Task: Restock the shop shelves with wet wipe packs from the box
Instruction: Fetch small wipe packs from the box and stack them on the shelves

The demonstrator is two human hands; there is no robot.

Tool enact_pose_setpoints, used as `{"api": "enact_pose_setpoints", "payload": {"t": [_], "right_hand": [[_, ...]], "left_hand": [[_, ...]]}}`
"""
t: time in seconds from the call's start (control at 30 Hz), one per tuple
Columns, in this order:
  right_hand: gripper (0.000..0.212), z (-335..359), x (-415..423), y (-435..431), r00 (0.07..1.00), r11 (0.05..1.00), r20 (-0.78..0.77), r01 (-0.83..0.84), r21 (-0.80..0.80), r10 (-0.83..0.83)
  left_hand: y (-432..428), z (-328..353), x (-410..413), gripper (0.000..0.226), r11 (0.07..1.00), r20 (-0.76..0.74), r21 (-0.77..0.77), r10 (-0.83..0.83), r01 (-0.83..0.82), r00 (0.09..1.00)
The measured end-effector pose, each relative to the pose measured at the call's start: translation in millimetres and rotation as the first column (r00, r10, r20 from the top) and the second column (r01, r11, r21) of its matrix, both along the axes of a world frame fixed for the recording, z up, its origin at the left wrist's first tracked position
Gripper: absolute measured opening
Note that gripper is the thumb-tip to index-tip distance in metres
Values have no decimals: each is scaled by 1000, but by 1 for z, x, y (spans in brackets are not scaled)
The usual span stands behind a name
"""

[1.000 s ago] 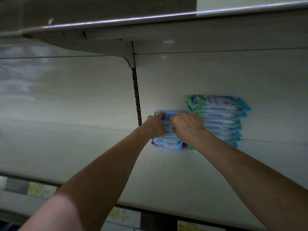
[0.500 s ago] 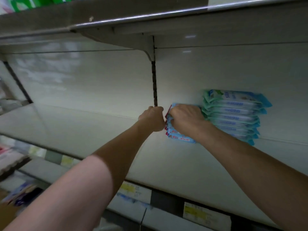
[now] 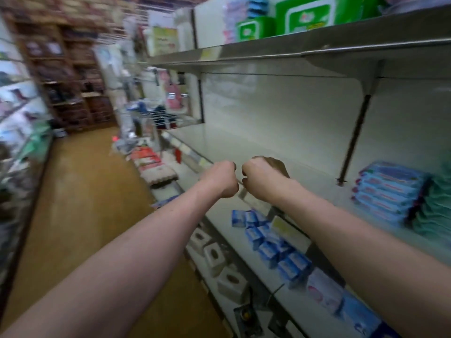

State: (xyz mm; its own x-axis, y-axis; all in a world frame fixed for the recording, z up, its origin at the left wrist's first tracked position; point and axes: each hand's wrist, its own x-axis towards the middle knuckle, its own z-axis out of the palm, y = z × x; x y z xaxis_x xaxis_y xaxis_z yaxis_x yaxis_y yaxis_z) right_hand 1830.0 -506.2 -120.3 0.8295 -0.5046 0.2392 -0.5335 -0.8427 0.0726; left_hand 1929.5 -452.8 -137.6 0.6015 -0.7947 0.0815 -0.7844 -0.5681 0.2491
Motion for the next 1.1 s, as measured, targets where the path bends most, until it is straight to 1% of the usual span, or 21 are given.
{"api": "enact_pose_setpoints", "payload": {"t": [0.07, 0.17, 0.23, 0.3, 0.37, 0.47, 0.57, 0.67, 0.77, 0.83, 0.9, 1.03, 1.1], "right_hand": [[15, -1, 25, 32, 996, 996, -7, -85, 5, 85], [13, -3, 56, 83, 975, 975, -17, -221, 4, 221], [16, -6, 74, 121, 950, 950, -5, -311, 5, 311], [10, -16, 94, 159, 921, 921, -14, -390, 8, 390], [9, -30, 116, 200, 889, 890, -28, -455, 37, 456], [17, -52, 140, 267, 821, 823, -71, -562, 77, 567], [9, -72, 157, 338, 748, 757, -113, -645, 106, 654], [9, -92, 174, 406, 666, 681, -141, -718, 146, 733], [11, -110, 184, 474, 591, 617, -180, -757, 215, 787], [13, -120, 189, 504, 565, 597, -192, -760, 257, 802], [17, -136, 195, 543, 527, 570, -219, -763, 305, 821], [21, -170, 198, 607, 451, 535, -292, -754, 381, 843], [22, -192, 196, 635, 412, 522, -330, -749, 408, 849]], "left_hand": [[43, -1, 17, 39, 995, -10, 0, 98, -98, 995], [108, -3, 41, 34, 972, -12, 23, 236, -236, 972], [152, -8, 55, 40, 943, -22, 42, 330, -329, 944], [197, -16, 66, 44, 906, -31, 58, 421, -419, 907], [244, -28, 76, 44, 861, -49, 77, 507, -503, 860], [318, -52, 85, 45, 774, -76, 110, 632, -624, 771], [394, -72, 89, 45, 679, -95, 133, 734, -722, 673], [471, -88, 95, 47, 633, -127, 175, 774, -754, 620], [543, -109, 101, 38, 607, -164, 213, 795, -766, 584], [574, -121, 101, 35, 585, -192, 227, 810, -778, 554], [614, -137, 100, 39, 561, -231, 259, 827, -786, 513], [685, -182, 94, 44, 492, -310, 314, 861, -812, 403], [715, -206, 88, 34, 462, -334, 355, 875, -813, 351]]}}
